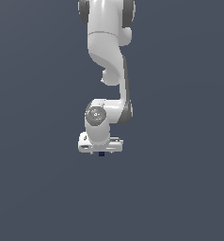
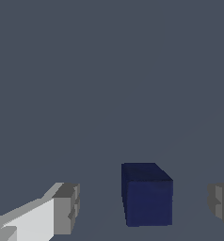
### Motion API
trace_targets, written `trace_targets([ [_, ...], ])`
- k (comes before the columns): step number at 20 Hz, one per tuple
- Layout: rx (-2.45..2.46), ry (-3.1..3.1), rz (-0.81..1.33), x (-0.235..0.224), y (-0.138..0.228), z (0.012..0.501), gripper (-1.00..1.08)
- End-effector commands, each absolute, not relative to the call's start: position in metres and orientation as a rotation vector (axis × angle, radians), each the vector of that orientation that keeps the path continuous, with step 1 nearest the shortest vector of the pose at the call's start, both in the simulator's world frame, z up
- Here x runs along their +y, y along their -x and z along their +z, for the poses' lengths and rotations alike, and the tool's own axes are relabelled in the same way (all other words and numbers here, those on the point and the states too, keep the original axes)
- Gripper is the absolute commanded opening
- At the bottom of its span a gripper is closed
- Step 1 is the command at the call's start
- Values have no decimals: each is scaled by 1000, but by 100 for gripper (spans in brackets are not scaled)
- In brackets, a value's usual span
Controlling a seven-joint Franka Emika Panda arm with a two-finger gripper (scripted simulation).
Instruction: Pick up the object and move it to a goal position.
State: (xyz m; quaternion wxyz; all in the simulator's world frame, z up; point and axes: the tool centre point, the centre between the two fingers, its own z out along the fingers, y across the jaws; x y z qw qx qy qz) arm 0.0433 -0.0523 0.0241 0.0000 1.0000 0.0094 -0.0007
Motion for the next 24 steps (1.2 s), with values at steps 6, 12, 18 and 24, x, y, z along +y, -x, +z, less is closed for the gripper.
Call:
trace_targets([
  [6,29,-3141,0,-53,-45,13,-100],
  [12,29,-3141,0,-53,-45,13,-100],
  [18,29,-3141,0,-53,-45,14,-100],
  [24,29,-3141,0,-61,-41,29,-100],
])
